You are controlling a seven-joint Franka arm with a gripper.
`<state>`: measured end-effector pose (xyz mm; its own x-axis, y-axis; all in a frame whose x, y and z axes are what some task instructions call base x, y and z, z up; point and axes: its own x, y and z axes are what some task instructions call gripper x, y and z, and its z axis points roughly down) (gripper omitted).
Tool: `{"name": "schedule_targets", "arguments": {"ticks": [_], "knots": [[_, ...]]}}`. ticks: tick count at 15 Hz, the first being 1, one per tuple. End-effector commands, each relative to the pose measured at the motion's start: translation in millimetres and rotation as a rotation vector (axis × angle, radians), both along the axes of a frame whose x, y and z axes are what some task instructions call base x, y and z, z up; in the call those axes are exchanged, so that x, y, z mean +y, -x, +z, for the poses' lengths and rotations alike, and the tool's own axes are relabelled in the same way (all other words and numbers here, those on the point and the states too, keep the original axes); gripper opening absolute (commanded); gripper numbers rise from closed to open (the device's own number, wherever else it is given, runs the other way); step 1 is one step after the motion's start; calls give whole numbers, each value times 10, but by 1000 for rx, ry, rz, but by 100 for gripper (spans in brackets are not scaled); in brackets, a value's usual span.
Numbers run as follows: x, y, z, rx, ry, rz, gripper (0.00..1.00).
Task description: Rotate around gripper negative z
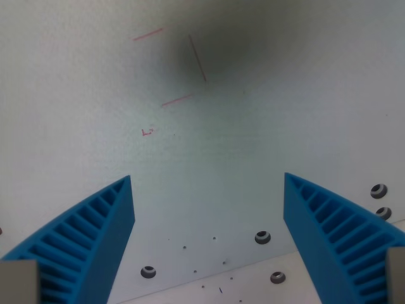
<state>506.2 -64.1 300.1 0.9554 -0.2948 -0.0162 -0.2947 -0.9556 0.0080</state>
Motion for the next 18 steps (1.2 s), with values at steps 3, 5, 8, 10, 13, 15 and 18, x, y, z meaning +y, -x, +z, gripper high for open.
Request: {"name": "schedule_targets", "arguments": {"ticks": [3,5,8,10,13,15,18], "knots": [[-3,-1,22,-5,0,34,100],[-3,-1,22,-5,-1,57,100],[-3,-1,22,-5,-1,92,100],[-3,-1,22,-5,-1,115,100],[-3,-1,22,-4,-2,150,100],[-3,-1,22,-4,-2,174,100],[-3,-1,22,-4,-3,209,100]]}}
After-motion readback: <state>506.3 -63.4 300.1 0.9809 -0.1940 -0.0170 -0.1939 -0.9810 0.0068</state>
